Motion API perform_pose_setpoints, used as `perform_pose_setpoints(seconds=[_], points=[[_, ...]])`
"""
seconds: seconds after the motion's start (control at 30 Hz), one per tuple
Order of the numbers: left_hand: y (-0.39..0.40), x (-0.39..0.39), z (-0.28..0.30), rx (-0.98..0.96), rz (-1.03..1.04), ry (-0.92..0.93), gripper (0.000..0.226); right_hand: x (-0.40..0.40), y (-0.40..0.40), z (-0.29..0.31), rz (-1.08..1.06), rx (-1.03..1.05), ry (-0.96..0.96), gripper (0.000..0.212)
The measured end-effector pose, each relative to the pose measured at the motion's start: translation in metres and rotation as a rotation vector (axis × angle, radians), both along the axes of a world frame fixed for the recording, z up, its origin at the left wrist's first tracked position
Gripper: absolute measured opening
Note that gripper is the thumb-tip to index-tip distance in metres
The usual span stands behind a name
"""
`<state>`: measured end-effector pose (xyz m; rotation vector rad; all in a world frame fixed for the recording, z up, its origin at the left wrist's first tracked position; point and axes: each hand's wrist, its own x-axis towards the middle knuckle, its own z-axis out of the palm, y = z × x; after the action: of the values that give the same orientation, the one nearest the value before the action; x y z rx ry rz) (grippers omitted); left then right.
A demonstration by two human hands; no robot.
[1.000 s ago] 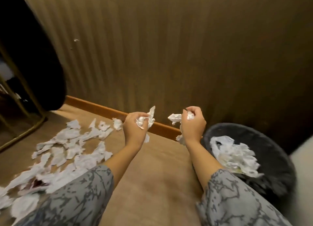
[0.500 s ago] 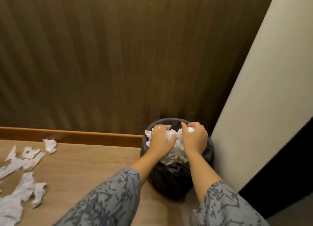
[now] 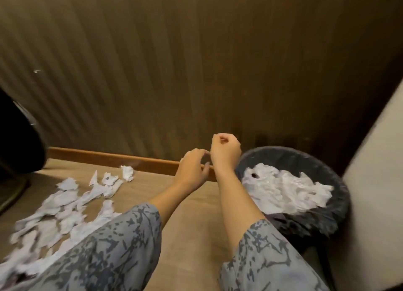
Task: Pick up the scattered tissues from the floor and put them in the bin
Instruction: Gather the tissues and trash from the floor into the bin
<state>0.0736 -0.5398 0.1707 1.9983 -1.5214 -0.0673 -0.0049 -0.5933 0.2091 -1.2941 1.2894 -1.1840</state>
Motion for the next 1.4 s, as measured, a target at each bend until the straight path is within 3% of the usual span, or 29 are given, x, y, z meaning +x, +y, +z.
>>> perform_pose_setpoints(seconds=[0.07, 0.23, 0.37, 0.63, 0.77, 0.9, 1.03, 1.1, 1.2, 1.33, 1.4], points=[[0.023, 0.036, 0.002, 0.023, 0.089, -0.017, 0.002, 0.042, 0.022, 0.001, 0.175, -0.002, -0.038, 0.014], [0.117, 0.122, -0.004, 0.133, 0.290, -0.034, 0.017, 0.125, 0.089, 0.001, 0.442, -0.033, -0.074, 0.013], [0.220, 0.174, -0.006, 0.272, 0.447, -0.083, 0.021, 0.177, 0.153, -0.006, 0.683, -0.101, 0.013, 0.013], [0.427, 0.241, -0.040, 0.407, 0.668, 0.023, 0.012, 0.231, 0.285, -0.068, 1.235, -0.451, 0.502, 0.015], [0.502, 0.258, -0.093, 0.359, 0.848, 0.213, 0.010, 0.241, 0.316, -0.117, 1.382, -0.563, 0.764, 0.017], [0.551, 0.267, -0.154, 0.321, 0.915, 0.352, 0.006, 0.258, 0.344, -0.160, 1.466, -0.593, 0.902, 0.018], [0.588, 0.263, -0.206, 0.298, 1.051, 0.300, 0.033, 0.284, 0.388, -0.191, 1.579, -0.670, 0.976, 0.020], [0.607, 0.268, -0.226, 0.269, 1.108, 0.252, 0.041, 0.298, 0.412, -0.203, 1.645, -0.709, 1.000, 0.033], [0.629, 0.284, -0.248, 0.210, 1.168, 0.196, 0.045, 0.315, 0.446, -0.224, 1.736, -0.638, 1.100, 0.068], [0.636, 0.286, -0.260, 0.129, 1.378, 0.405, 0.072, 0.333, 0.482, -0.247, 1.758, -0.429, 1.159, 0.103], [0.644, 0.294, -0.277, 0.067, 1.382, 0.500, 0.089, 0.341, 0.492, -0.257, 1.732, -0.349, 1.129, 0.115]])
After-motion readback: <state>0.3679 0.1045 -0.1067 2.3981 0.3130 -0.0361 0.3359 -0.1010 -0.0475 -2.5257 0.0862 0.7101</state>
